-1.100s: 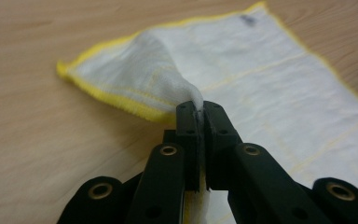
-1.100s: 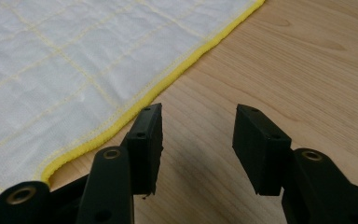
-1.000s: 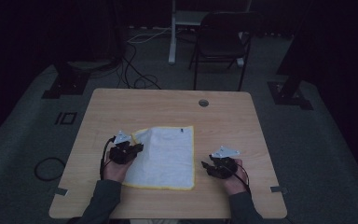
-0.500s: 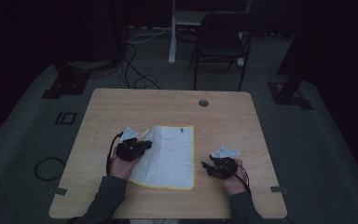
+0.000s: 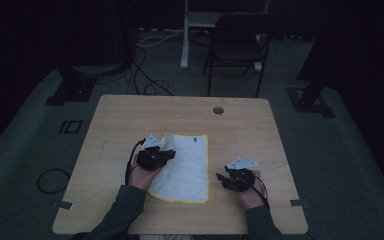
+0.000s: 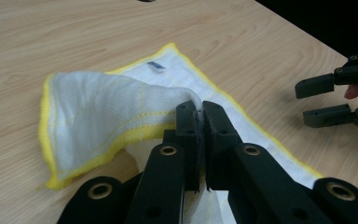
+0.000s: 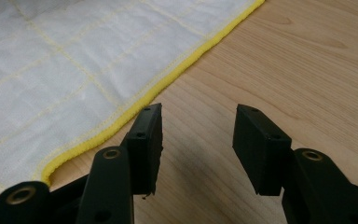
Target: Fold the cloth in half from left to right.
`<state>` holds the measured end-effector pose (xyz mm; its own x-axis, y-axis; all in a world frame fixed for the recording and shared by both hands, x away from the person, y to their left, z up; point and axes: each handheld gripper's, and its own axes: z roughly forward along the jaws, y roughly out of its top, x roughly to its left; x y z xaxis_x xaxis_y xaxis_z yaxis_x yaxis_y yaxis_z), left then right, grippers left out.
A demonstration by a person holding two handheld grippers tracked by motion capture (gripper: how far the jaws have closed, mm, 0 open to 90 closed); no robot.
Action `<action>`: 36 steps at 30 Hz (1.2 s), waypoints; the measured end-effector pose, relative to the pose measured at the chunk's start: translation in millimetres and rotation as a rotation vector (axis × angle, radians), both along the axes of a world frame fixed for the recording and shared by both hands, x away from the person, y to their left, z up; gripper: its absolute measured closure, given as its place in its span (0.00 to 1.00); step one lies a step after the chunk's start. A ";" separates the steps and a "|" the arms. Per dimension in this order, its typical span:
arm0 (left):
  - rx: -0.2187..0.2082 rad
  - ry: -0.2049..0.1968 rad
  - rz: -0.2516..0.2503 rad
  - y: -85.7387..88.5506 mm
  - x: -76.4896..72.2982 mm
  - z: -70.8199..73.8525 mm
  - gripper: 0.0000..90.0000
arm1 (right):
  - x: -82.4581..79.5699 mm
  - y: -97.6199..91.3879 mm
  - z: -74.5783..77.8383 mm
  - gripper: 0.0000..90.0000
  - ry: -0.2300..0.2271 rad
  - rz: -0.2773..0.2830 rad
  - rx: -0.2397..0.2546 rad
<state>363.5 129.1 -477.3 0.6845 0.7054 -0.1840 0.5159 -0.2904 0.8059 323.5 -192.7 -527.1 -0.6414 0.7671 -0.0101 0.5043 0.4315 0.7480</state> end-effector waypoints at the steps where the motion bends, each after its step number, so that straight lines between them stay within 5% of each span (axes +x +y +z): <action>1: 0.000 0.002 -0.004 -2.5 0.7 -0.5 0.96 | 0.0 0.0 0.0 0.58 0.000 0.000 0.000; 15: 0.027 0.023 -0.053 -40.6 10.9 -5.6 0.96 | -0.2 -0.4 0.0 0.58 0.003 0.000 0.000; 30: 0.107 0.091 -0.088 -82.4 24.9 -37.1 0.95 | -0.4 0.2 -0.8 0.58 0.005 0.003 -0.002; 36: 0.076 0.074 -0.112 -82.4 21.7 -28.7 0.80 | -0.5 0.1 -1.0 0.58 0.005 0.003 -0.002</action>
<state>385.2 46.6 -506.1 0.7465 0.6390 -0.1856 0.5338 -0.4086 0.7403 322.9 -192.6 -528.0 -0.6440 0.7650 -0.0085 0.5068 0.4348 0.7444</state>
